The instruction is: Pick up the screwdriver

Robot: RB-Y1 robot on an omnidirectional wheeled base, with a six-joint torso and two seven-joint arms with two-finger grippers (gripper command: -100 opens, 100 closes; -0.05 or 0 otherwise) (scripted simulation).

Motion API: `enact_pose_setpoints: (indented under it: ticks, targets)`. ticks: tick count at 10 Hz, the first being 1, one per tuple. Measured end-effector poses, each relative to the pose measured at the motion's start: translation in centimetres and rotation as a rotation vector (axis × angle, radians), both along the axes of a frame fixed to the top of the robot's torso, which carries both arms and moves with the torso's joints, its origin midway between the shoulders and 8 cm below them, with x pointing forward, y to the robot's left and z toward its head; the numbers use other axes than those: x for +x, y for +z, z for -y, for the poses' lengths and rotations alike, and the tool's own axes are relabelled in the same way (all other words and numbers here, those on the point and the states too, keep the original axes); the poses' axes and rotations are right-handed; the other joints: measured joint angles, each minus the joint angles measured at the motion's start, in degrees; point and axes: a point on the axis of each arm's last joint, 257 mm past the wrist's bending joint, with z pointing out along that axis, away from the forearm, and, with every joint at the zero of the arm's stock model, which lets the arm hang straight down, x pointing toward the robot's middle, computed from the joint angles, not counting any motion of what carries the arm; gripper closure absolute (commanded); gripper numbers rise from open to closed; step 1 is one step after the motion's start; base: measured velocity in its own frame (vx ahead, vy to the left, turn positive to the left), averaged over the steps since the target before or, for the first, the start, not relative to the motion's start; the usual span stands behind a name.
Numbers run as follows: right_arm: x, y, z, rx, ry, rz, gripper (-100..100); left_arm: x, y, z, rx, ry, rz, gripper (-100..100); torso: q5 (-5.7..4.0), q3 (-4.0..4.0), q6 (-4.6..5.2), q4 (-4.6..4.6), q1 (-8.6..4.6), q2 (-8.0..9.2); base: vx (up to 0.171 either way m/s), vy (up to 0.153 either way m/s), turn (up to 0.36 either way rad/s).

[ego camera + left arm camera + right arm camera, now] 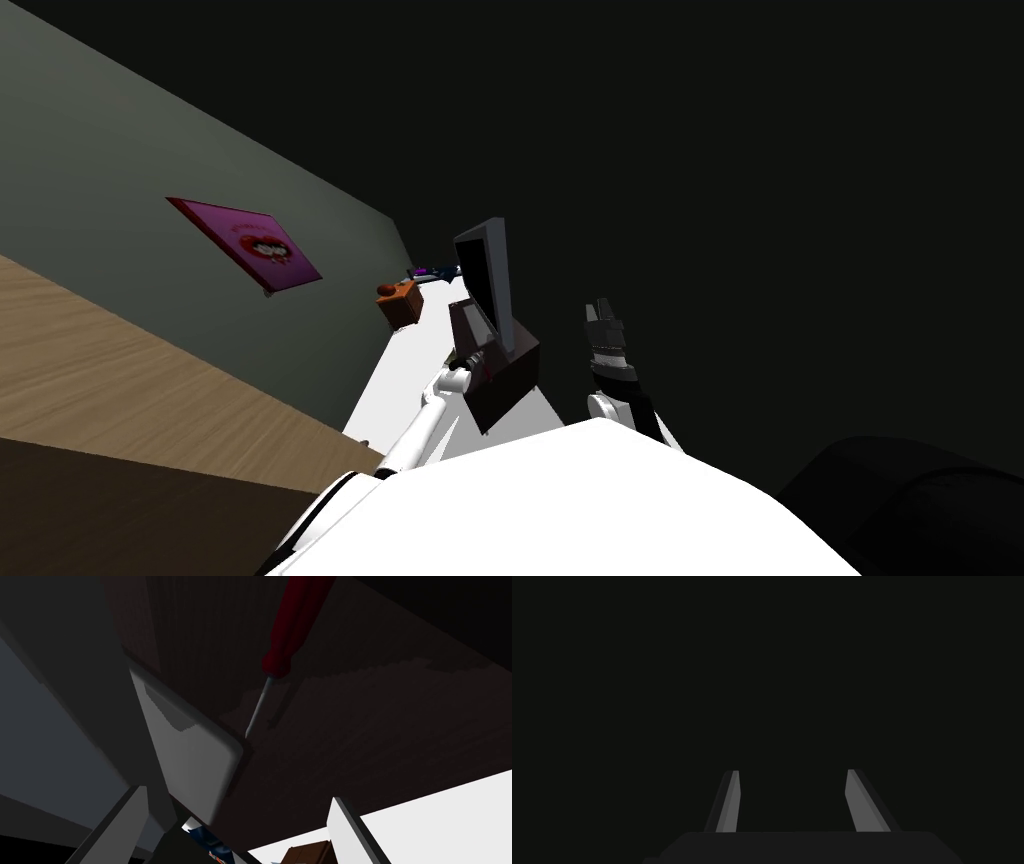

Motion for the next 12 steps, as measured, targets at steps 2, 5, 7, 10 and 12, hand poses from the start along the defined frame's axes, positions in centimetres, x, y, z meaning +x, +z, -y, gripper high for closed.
enact_pose_setpoints:
  ticks: [2, 5, 7, 10, 12]
  targets:
    - [0.0, 0.0, 0.0, 0.000, 0.000, 0.000, 0, -0.6, -1.2, -0.4, 0.025, -0.002, -0.061, -100, 0.00, 0.00, -0.01, -0.01, 0.00, 0.00, 0.022, -0.019, -0.057]
    - [0.0, 0.0, 0.0, 0.000, 0.000, 0.000, 0, -1.4, -2.5, -0.8, 0.054, -0.002, -0.131, -100, 0.00, 0.00, -0.01, 0.00, 0.02, 0.00, 0.020, -0.015, -0.027]
    - [0.0, 0.0, 0.0, 0.000, 0.000, 0.000, 0, -1.8, -3.4, -1.4, 0.081, -0.003, -0.191, -100, -0.01, -0.05, 0.01, -0.01, -0.06, -0.09, 0.044, -0.032, -0.065]
    - [0.0, 0.0, 0.0, 0.000, 0.000, 0.000, 0, -3.2, -4.6, -2.6, 0.119, 0.001, -0.291, -100, -0.02, -0.07, 0.00, -0.02, -0.09, -0.13, 0.047, -0.034, -0.040]
    - [0.0, 0.0, 0.0, 0.000, 0.000, 0.000, 0, -4.2, -5.3, -3.4, 0.139, 0.007, -0.350, -100, -0.01, -0.06, -0.01, -0.02, -0.04, -0.09, 0.046, -0.027, -0.044]
